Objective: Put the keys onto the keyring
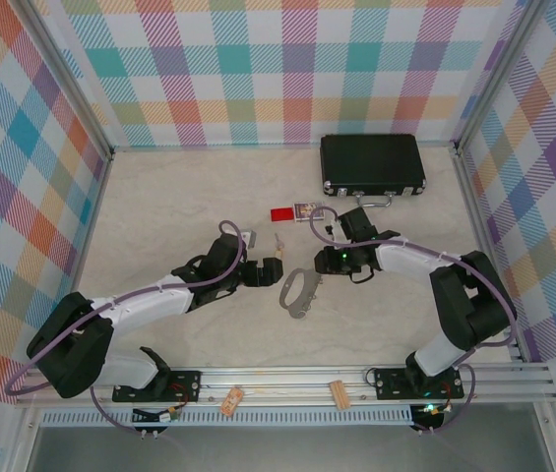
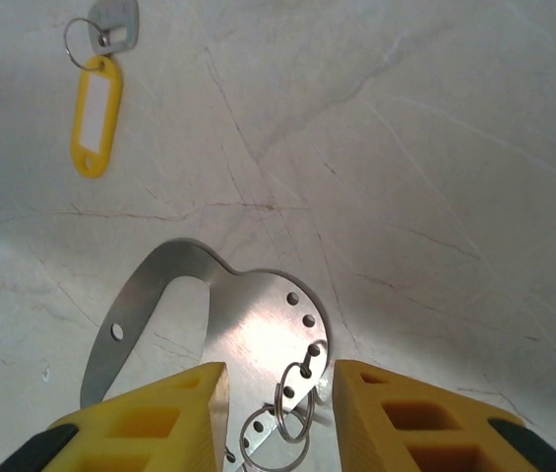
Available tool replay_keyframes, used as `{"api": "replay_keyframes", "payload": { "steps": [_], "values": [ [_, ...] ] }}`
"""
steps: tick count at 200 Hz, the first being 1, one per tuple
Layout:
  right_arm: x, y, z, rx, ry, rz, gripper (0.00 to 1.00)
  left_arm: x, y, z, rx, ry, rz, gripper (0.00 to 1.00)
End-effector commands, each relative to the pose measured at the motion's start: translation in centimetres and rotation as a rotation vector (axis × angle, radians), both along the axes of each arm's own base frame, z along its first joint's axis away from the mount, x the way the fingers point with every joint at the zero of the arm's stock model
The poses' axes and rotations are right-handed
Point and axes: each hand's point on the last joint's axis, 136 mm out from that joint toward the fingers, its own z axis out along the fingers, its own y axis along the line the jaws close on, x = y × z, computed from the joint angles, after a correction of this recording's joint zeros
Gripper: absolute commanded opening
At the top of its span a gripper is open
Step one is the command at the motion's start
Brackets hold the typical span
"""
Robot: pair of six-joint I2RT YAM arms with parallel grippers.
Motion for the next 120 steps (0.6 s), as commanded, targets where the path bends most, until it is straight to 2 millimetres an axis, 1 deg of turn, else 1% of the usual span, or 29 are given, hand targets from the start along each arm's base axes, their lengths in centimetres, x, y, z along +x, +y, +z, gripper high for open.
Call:
{"api": "replay_keyframes", "payload": {
  "steps": [1, 24, 49, 67, 120],
  "values": [
    [-1.4, 0.3, -0.7, -0.013, 0.034, 0.048, 0.32, -0.7, 0.2, -0.2, 0.014, 0.006, -0.004, 0.99],
    [-1.8, 0.2, -1.3, -0.041, 0.042, 0.059, 0.32, -0.7, 0.2, 0.0, 0.01, 0.005, -0.006, 0.99],
    [-1.9, -0.1, -2.0, -0.067, 0.048, 0.053, 0.28, -0.7, 0.2, 0.1, 0.011, 0.003, -0.004, 0.99],
    [-1.9, -0.4, -2.2, -0.081, 0.048, 0.047, 0.27, -0.9, 0.3, 0.3, 0.009, 0.003, -0.006, 0.99],
    [-2.0, -0.3, -2.7, -0.088, 0.057, 0.051, 0.23, -1.0, 0.3, 0.5, 0.003, 0.001, -0.006, 0.99]
  ]
}}
